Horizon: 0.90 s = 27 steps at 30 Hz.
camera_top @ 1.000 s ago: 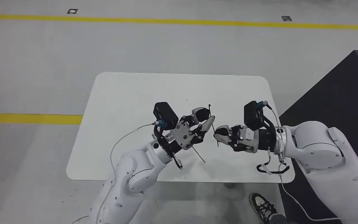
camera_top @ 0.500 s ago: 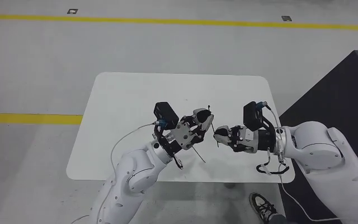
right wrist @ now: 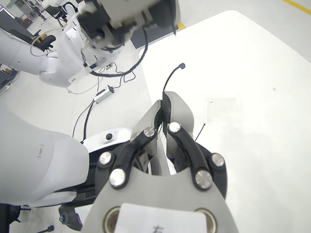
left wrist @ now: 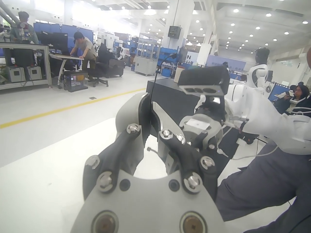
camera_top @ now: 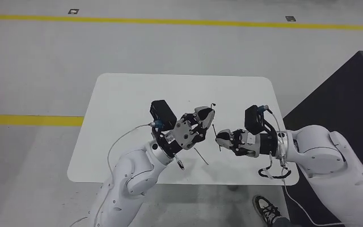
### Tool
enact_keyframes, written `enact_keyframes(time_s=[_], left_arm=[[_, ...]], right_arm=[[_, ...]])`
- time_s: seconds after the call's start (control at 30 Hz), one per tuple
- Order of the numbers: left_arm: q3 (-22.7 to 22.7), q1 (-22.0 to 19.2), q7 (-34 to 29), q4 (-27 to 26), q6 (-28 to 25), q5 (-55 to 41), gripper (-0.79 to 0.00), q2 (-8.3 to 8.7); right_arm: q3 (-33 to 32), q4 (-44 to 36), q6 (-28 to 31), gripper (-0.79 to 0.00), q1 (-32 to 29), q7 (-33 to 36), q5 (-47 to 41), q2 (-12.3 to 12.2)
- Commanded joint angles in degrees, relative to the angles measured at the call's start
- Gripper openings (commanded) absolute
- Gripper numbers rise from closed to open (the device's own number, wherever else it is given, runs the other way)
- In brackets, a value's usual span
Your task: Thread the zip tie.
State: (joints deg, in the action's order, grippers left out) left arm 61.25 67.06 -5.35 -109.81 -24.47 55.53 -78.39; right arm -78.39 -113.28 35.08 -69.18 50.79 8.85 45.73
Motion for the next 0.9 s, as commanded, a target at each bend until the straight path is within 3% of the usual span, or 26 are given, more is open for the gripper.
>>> enact_keyframes(time_s=[0.0,0.07,0.23,0.43,0.77,0.87], left_arm=[[0.57,0.02,-0.22,-0.60,0.22,-0.17,-0.785,0.07],[1.00,0.11,-0.06,0.03,0.19,-0.61,-0.785,0.13],[1.98,0.54,0.93,2.15,-0.31,-2.79,-0.785,0.22],[3.81,1.32,0.17,3.33,-3.34,-11.45,-0.785,0.46],[3.81,1.32,0.17,3.33,-3.34,-11.45,-0.785,0.46],[3.57,1.73,-0.04,3.33,-3.22,-12.23,-0.785,0.45]], right_arm=[[0.37,0.60,0.24,-0.785,-0.09,0.66,-2.11,-0.02],[1.36,1.52,0.83,-0.785,-0.53,2.87,-9.87,-0.07],[1.29,4.46,-1.50,-0.785,1.48,19.92,-37.78,-1.07],[-1.89,9.53,-16.62,-0.785,6.10,35.04,-67.63,-1.69],[-1.77,9.49,-16.91,-0.785,5.93,34.58,-67.92,-1.66],[-0.37,11.25,-24.38,-0.785,5.29,33.63,-76.77,-1.22]])
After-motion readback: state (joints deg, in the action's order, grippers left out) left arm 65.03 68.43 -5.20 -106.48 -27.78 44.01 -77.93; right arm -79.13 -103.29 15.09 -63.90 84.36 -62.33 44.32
